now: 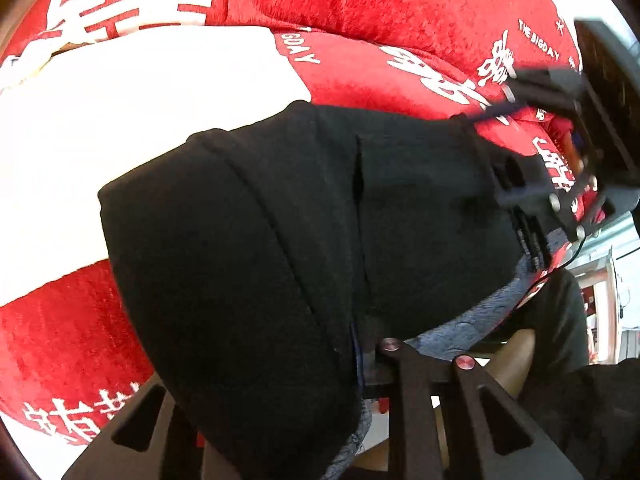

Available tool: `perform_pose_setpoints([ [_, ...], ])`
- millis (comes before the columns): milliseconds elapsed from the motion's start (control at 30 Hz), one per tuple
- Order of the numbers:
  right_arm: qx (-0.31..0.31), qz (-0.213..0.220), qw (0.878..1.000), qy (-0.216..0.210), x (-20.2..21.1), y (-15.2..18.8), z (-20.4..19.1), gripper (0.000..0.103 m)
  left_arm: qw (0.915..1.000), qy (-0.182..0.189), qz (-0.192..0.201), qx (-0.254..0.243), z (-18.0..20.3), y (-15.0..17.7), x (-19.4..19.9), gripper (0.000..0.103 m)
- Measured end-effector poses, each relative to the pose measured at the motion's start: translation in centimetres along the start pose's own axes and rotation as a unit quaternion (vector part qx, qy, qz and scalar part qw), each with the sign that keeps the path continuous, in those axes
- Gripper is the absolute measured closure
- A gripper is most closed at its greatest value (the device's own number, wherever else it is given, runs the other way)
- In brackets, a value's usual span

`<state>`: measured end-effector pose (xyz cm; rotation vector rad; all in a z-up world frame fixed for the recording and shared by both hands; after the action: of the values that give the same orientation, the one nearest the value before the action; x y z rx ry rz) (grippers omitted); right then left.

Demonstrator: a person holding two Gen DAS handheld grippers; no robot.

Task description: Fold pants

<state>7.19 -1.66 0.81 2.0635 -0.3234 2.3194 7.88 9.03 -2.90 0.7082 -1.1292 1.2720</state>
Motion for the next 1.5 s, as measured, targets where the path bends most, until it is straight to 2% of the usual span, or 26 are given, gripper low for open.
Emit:
perform_pose_setpoints([
  [100,0.014,-0.053,0.998,0.003,-0.9,4.2,-1.2,0.036,0.9999,0.011,0.01,-0.002,0.7,-0.1,1.7,0.08],
  [167,0.006,-0.063,0.998,0.003,-2.4,5.0,-1.8,0.036,0.9998,0.006,0.017,-0.012,1.7,-0.4,3.0,0.081],
  [267,-0.034,-0.069,0.997,0.014,-5.9,4.4,-1.4,0.019,0.9997,-0.009,0.008,-0.02,2.9,-0.5,4.2,0.081],
  [300,-0.044,-0.051,0.997,0.025,-6.2,3.9,-1.3,0.01,0.9998,-0.012,0.007,-0.017,3.3,-0.6,4.4,0.081],
  [400,-0.037,-0.056,0.997,0.026,-5.9,3.7,-0.8,0.009,0.9997,-0.008,0.013,-0.018,4.0,-0.4,5.9,0.081],
  [533,-0.033,-0.022,0.999,0.001,-3.8,3.6,0.3,0.009,0.9995,-0.004,0.024,-0.02,5.0,-0.3,7.5,0.081],
  [633,-0.06,-0.032,0.997,0.025,-5.1,4.0,3.5,0.009,0.9985,-0.012,0.034,-0.041,7.2,-0.2,8.5,0.081],
  [667,-0.077,-0.043,0.996,0.022,-5.8,4.4,4.5,0.009,0.9982,-0.015,0.036,-0.046,7.7,-0.2,8.8,0.081],
  [700,-0.105,-0.043,0.993,-0.009,-6.2,4.7,5.7,0.009,0.998,-0.018,0.037,-0.048,8.1,-0.3,9.0,0.081],
  [733,-0.119,-0.028,0.992,-0.019,-5.7,4.7,6.4,0.01,0.9981,-0.018,0.036,-0.047,8.4,-0.4,9.1,0.081],
  [800,-0.156,0.005,0.988,0.017,-3.9,4.8,8.9,0.009,0.9984,-0.015,0.034,-0.043,8.8,-0.6,9.2,0.081],
  [867,-0.188,0.018,0.981,0.05,-2.9,5.2,10.8,0.009,0.9983,-0.013,0.036,-0.044,9.3,-0.9,9.3,0.081],
  [900,-0.204,0.012,0.977,0.061,-3.1,5.4,11.6,0.009,0.9983,-0.011,0.037,-0.043,9.6,-1.2,9.4,0.081],
  [967,-0.189,-0.017,0.978,0.09,-4.6,5.5,11.4,0.009,0.9982,0.0,0.043,-0.042,10.6,-1.9,9.7,0.081],
  [1000,-0.178,-0.048,0.974,0.131,-6.4,5.3,11.5,0.008,0.998,0.001,0.045,-0.045,10.9,-2.1,9.9,0.081],
  [1033,-0.182,-0.049,0.97,0.152,-7.2,5.0,11.5,0.006,0.9977,0.002,0.047,-0.048,11.5,-2.3,10.1,0.081],
  [1067,-0.193,-0.03,0.967,0.161,-6.7,4.6,11.5,0.002,0.9975,-0.001,0.048,-0.052,12.0,-2.5,10.1,0.081],
  [1133,-0.213,-0.035,0.965,0.15,-6.2,5.5,12.1,0.002,0.9976,-0.003,0.045,-0.053,12.7,-2.9,10.2,0.081],
  [1167,-0.217,-0.035,0.963,0.157,-5.6,6.0,12.3,0.002,0.9977,-0.003,0.044,-0.052,13.1,-3.2,10.2,0.081],
  [1200,-0.214,-0.027,0.964,0.159,-4.7,6.3,12.0,0.002,0.9977,-0.004,0.044,-0.052,13.3,-3.4,10.1,0.081],
  [1267,-0.184,0.002,0.975,0.127,-2.6,6.7,9.6,0.002,0.9976,-0.004,0.044,-0.053,13.8,-3.9,10.1,0.081],
  [1333,-0.121,0.044,0.988,0.087,-0.3,7.2,4.8,0.002,0.9976,-0.003,0.044,-0.053,14.2,-4.3,10.0,0.081],
  [1400,-0.072,0.065,0.993,0.073,0.4,7.4,1.2,0.002,0.9975,-0.003,0.044,-0.055,14.7,-4.8,9.8,0.081],
  [1467,-0.049,0.049,0.995,0.069,-1.3,7.2,-1.0,0.002,0.9974,-0.008,0.043,-0.058,15.3,-5.3,9.7,0.081],
  [1500,-0.038,0.031,0.996,0.081,-3.0,7.1,-1.4,0.002,0.9973,-0.011,0.042,-0.059,15.5,-5.4,9.7,0.081],
])
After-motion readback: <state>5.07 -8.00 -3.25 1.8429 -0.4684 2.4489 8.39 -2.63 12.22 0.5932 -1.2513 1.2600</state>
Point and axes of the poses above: each gripper's, at about its wrist camera, not at the fingertips, and x roughly against the way its jaws point, z to its right, y to its underside, the point moved 8 cm from there along -x, roughly the way its jaws point, and after that the axes turned 10 degrees about -z, right-handed, at the moved point
